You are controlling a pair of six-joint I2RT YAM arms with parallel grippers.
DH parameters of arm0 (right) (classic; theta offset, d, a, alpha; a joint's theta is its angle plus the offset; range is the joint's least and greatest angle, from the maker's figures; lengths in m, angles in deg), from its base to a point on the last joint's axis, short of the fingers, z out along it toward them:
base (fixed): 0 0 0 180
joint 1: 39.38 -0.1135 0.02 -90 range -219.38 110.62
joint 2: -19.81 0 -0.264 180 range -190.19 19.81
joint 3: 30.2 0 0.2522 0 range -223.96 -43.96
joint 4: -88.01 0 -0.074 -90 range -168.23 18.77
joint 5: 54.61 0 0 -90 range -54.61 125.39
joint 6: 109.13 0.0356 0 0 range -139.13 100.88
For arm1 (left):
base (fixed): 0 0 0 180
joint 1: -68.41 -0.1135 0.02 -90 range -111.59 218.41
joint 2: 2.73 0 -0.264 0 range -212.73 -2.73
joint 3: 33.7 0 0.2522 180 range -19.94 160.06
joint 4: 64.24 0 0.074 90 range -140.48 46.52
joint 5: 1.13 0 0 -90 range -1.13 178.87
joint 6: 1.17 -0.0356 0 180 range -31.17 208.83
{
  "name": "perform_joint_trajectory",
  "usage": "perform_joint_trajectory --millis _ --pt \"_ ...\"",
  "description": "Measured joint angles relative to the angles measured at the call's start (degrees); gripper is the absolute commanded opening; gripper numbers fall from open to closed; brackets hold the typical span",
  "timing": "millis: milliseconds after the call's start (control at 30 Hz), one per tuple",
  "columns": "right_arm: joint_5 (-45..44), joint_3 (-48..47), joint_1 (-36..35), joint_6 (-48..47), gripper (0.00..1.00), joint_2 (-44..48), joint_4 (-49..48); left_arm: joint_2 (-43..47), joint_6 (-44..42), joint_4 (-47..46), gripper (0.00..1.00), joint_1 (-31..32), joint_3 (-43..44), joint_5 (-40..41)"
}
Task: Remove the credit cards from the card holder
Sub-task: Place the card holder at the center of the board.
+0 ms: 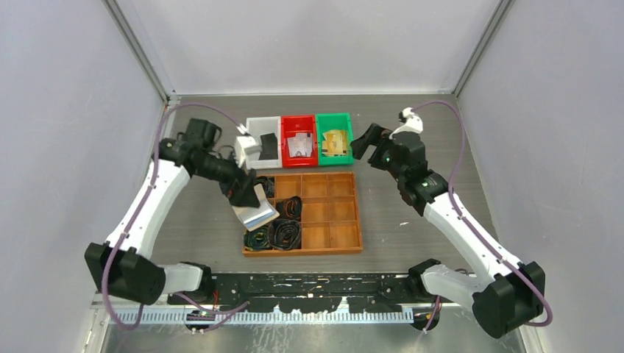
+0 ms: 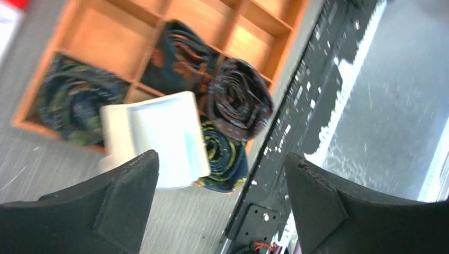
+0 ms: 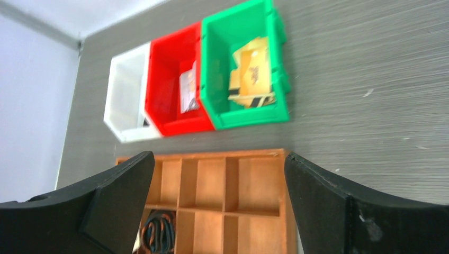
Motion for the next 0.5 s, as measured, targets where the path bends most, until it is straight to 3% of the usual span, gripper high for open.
perform_joint_trajectory --millis 100,233,367,500 --pt "-3.93 0.44 2.82 0.72 1.00 1.90 0.24 -3.45 0.66 -0.09 0.99 -9.09 3.04 -2.21" --pt "-12.57 1.92 5.77 1.36 1.00 1.95 0.46 -4.09 4.20 -7.15 1.00 -19.06 0.94 2.05" --pt "-24.57 6.58 7.54 1.66 0.99 0.39 -0.74 -2.58 7.39 -21.16 1.00 -24.28 -8.07 9.94" --pt "-39.82 17.09 8.44 -2.10 1.00 0.33 -11.08 -3.93 11.98 -35.89 1.00 -27.61 -17.84 14.78"
